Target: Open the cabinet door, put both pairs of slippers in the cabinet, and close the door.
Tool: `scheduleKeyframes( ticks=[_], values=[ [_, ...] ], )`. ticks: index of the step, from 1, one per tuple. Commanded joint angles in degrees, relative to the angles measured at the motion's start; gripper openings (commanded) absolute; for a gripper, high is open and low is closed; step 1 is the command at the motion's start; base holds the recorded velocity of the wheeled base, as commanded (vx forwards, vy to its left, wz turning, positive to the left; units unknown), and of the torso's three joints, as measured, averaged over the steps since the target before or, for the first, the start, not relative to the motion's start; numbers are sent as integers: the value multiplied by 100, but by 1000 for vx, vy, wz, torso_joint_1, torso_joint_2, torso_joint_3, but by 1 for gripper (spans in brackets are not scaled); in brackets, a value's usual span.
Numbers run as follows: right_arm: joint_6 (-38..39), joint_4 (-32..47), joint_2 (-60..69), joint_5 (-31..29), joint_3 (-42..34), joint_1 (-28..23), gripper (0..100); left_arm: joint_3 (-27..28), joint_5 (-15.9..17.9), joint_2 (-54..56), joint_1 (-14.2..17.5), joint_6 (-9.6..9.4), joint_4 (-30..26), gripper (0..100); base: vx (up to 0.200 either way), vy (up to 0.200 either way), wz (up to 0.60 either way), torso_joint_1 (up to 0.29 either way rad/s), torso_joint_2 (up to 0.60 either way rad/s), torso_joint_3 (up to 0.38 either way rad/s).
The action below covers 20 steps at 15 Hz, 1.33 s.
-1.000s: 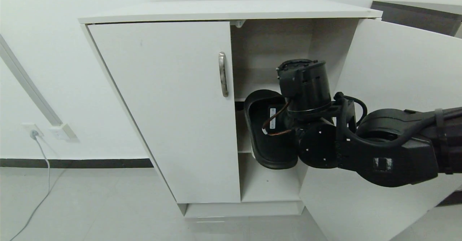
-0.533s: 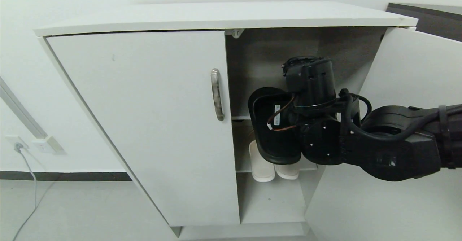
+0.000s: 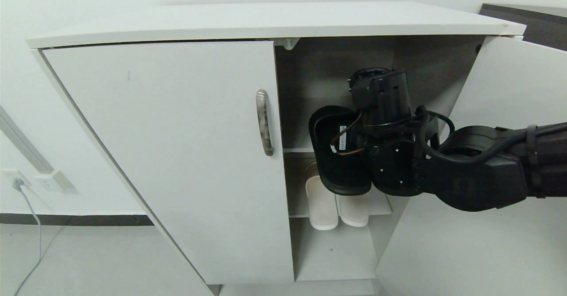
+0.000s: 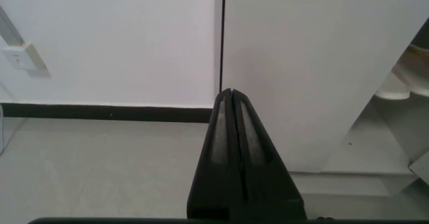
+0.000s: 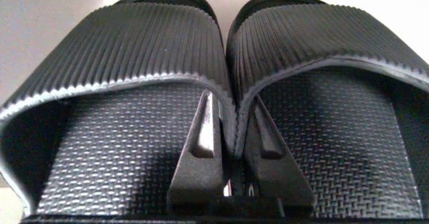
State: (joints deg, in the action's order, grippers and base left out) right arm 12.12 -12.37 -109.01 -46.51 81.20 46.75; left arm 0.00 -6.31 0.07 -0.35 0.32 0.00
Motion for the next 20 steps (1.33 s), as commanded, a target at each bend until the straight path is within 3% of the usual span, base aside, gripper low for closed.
scheduleKeyframes(
  ticks=[1,20],
  values=[
    [-34,24,-209,124,256,-122,0,0,-1,-7,0,3,0,0,0,0,0,0,0,0],
    [-210,895,-1360,502,2523,-755,0,0,-10,-7,0,21,0,0,0,0,0,0,0,0]
  ],
)
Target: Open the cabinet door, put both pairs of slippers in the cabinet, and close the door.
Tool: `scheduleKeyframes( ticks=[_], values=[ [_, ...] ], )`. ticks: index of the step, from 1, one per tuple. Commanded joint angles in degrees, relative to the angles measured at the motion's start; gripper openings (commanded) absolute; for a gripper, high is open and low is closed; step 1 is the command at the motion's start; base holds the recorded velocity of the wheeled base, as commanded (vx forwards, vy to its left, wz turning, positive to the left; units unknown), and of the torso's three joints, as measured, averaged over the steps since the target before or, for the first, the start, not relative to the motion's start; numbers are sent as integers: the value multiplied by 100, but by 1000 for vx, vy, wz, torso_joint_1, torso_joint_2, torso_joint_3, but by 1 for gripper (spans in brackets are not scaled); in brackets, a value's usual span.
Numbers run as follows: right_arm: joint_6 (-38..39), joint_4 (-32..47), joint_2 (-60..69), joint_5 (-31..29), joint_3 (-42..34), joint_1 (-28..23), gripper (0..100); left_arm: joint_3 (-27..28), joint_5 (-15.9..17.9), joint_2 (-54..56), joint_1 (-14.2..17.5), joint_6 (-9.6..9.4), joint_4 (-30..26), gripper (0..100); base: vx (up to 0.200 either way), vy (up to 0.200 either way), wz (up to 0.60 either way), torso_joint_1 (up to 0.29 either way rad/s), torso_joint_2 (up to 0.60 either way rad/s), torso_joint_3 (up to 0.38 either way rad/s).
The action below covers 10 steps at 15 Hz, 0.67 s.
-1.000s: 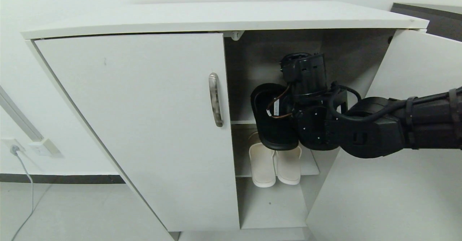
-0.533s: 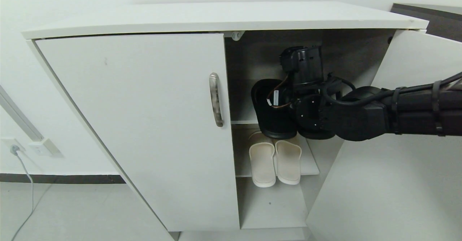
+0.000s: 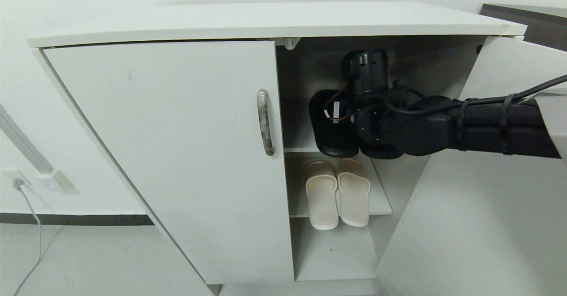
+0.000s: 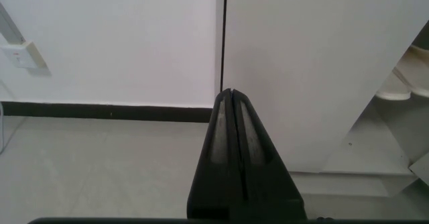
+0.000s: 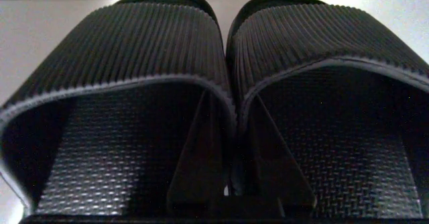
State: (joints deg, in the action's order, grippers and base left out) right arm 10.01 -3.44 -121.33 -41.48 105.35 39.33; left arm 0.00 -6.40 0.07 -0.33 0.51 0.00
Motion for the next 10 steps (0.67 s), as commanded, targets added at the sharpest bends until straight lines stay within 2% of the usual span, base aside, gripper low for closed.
scheduleKeyframes(
  ticks=[1,7,8,10],
  values=[
    [1,1,-145,0,117,-30,0,0,-2,-7,-2,2,0,0,0,0,0,0,0,0],
    [27,1,-207,0,108,-39,0,0,-2,-7,-2,2,0,0,0,0,0,0,0,0],
    [27,1,-207,0,108,-39,100,0,-2,-7,-2,10,0,0,0,0,0,0,0,0],
    [36,-8,-207,0,108,-39,100,0,-2,-7,-2,10,0,0,0,0,0,0,0,0]
  ],
)
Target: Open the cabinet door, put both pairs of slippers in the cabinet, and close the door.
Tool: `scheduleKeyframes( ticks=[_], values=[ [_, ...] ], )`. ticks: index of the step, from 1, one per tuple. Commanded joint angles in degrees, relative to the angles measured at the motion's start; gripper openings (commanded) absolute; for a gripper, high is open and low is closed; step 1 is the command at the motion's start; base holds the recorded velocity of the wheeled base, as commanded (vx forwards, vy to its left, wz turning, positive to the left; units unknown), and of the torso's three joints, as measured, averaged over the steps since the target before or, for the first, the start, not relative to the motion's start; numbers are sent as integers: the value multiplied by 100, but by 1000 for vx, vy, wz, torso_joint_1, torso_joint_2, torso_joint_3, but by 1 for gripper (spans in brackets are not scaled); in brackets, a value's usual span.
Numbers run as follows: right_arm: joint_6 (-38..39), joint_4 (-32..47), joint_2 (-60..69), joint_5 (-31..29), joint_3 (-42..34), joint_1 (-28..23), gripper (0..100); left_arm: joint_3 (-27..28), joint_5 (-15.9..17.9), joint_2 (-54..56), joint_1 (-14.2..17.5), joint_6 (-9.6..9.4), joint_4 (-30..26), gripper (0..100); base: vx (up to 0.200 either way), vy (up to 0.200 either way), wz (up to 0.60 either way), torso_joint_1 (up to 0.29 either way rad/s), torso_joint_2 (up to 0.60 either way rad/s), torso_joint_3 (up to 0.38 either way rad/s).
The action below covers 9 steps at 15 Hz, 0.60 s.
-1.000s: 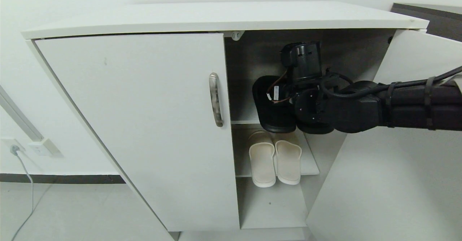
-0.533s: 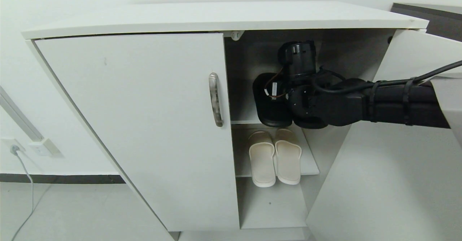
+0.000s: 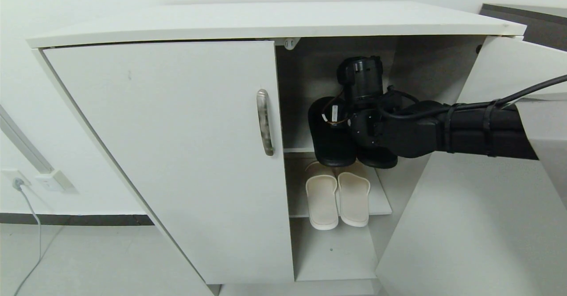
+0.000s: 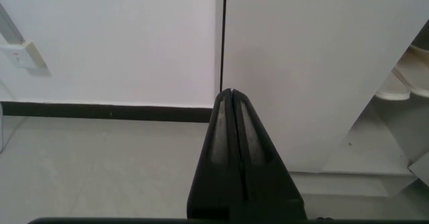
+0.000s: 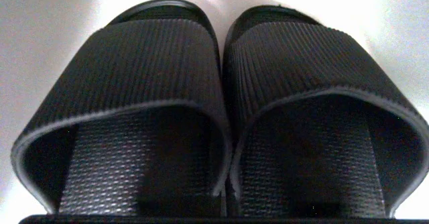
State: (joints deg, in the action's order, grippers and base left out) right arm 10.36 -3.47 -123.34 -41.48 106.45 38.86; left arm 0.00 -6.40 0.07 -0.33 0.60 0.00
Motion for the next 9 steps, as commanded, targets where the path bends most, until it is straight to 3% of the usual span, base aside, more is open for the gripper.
scheduleKeyframes(
  ticks=[1,9],
  values=[
    [1,5,3,0,-19,-2,100,0,-2,-7,-2,2,0,0,0,0,0,0,0,0],
    [10,-13,1278,-53,-1390,482,100,0,-2,-7,-2,2,0,0,0,0,0,0,0,0]
  ],
)
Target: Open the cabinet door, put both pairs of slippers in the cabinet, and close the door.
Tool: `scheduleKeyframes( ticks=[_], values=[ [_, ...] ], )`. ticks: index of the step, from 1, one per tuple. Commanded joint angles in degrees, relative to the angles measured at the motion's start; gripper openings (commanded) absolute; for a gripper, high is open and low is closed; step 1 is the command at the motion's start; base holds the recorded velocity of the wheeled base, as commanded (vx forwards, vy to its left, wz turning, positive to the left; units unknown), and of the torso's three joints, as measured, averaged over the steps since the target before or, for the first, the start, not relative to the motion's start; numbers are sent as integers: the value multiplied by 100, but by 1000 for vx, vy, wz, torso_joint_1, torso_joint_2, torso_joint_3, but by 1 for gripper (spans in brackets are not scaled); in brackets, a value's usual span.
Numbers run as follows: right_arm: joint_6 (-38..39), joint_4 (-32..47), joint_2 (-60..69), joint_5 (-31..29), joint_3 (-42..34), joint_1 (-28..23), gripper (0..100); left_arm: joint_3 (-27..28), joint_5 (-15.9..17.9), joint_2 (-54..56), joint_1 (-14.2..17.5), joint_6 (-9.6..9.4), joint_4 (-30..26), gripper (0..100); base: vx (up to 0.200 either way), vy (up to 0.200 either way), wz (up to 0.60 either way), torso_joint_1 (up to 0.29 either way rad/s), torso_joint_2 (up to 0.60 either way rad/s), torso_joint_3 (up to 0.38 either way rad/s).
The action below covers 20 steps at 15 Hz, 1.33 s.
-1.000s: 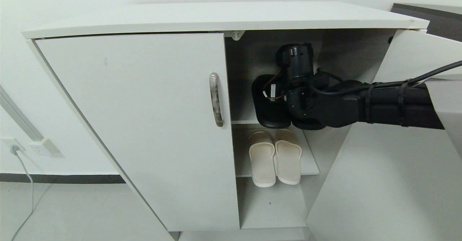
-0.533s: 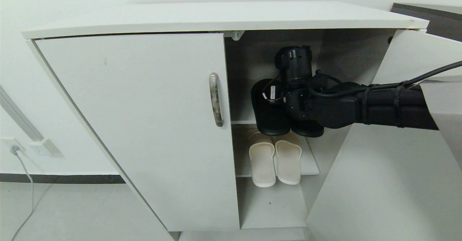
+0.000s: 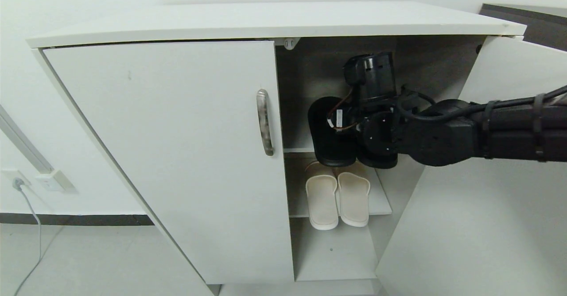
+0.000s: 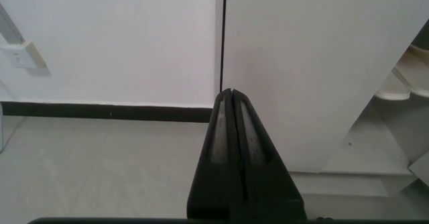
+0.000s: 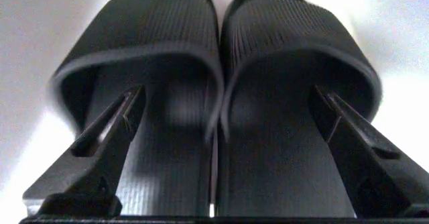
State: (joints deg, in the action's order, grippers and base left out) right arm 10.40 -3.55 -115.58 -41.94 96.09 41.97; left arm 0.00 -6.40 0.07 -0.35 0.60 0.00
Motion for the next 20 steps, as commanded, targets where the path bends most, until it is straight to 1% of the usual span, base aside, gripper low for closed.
scheduleKeyframes(
  ticks=[1,2,3,5,8,9,11,12,14,15,17,20],
  values=[
    [6,-23,642,-8,-530,241,100,0,-2,-7,0,2,0,0,0,0,0,0,0,0],
    [24,-50,993,-8,-1004,408,100,0,-2,-7,0,2,0,0,0,0,0,0,0,0],
    [59,-50,1125,-8,-1189,470,100,0,-2,-7,0,2,0,0,0,0,0,0,0,0],
    [261,-137,1679,1,-1936,751,100,0,-2,-7,0,-7,0,0,0,0,0,0,0,0],
    [410,-304,2171,80,-2709,1120,100,0,-2,-7,0,-7,0,0,0,0,0,0,0,0],
    [454,-577,2356,238,-3166,1322,100,0,-2,-7,0,-7,0,0,0,0,0,0,0,0],
    [445,-1060,2461,397,-3781,1472,100,0,-2,-7,0,-7,0,0,0,0,0,0,0,0],
    [428,-1385,2452,493,-4098,1498,0,0,-2,-7,0,-7,0,0,0,0,0,0,0,0],
    [402,-2001,2382,643,-4555,1507,0,0,-2,-7,0,-7,0,0,0,0,0,0,0,0],
    [349,-2168,2338,704,-4660,1498,0,0,-2,-7,0,-7,0,0,0,0,0,0,0,0],
    [235,-2317,2277,713,-4722,1498,0,0,-2,-7,0,-7,0,0,0,0,0,0,0,0],
    [226,-2343,2206,713,-4757,1498,0,0,-2,-7,0,-7,0,0,0,0,0,0,0,0]
  ],
)
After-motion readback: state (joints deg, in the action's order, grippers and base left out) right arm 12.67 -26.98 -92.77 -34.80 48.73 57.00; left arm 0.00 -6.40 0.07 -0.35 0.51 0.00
